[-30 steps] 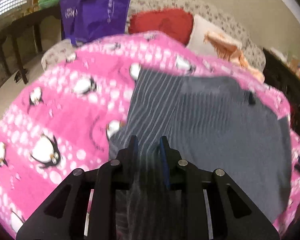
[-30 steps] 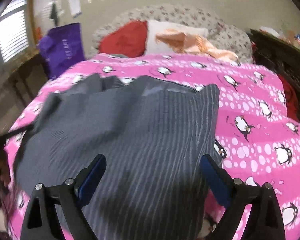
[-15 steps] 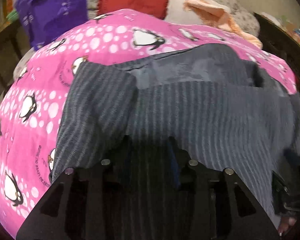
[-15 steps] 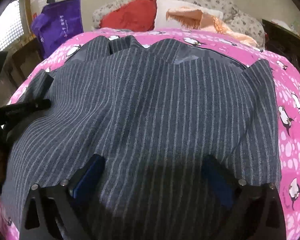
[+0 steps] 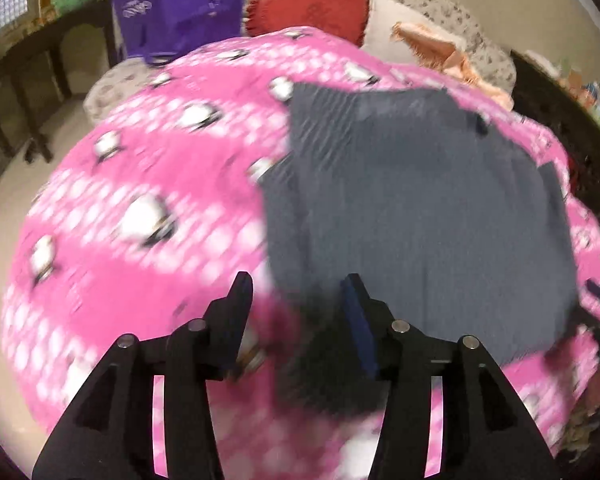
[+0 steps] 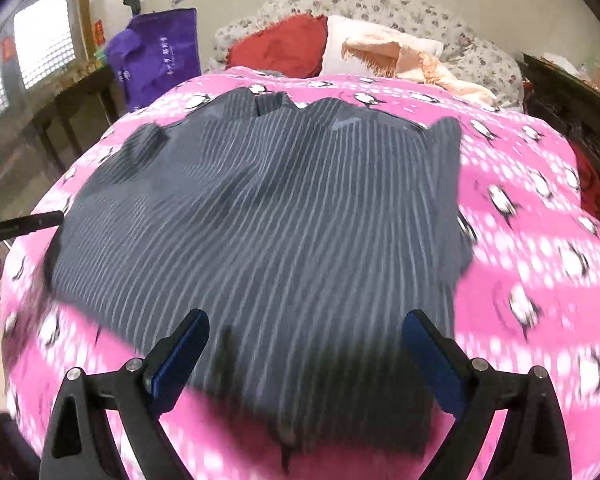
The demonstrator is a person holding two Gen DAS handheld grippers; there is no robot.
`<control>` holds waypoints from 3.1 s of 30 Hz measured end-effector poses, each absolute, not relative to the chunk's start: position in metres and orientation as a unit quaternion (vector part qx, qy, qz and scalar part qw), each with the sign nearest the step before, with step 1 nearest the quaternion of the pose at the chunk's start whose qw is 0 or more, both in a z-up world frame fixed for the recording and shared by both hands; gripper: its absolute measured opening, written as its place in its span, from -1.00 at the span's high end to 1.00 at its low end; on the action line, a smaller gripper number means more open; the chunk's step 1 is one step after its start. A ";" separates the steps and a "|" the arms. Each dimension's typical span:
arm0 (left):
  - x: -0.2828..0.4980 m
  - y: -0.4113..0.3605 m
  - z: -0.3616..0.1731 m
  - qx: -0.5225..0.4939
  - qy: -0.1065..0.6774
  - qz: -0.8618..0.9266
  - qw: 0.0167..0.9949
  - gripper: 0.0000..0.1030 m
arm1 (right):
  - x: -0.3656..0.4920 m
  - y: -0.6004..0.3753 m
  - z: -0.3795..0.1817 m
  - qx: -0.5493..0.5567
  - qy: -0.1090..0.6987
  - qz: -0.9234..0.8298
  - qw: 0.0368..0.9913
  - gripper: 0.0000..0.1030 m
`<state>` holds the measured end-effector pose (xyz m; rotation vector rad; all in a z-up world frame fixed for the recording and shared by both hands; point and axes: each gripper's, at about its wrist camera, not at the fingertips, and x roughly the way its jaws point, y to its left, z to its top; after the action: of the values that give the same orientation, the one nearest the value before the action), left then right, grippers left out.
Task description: Fold large clothes
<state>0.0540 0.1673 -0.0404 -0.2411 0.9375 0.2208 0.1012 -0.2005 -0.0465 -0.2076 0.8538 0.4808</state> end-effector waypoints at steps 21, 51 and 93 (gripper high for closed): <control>0.055 0.123 -0.071 -0.096 0.421 0.044 0.901 0.09 | 0.079 -0.204 -0.100 -0.019 0.392 0.234 0.889 -0.27; 0.050 0.109 -0.076 -0.060 0.405 0.065 0.910 0.09 | 0.080 -0.205 -0.102 -0.017 0.384 0.242 0.891 -0.36; 0.161 0.248 -0.089 -0.370 0.478 -0.144 0.783 -0.72 | 0.076 -0.199 -0.104 -0.017 0.381 0.252 0.890 -0.56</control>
<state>0.1612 0.2475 -0.0887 -0.7995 1.0321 -0.3115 0.0759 -0.1987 -0.1043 -0.0363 0.7910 0.5229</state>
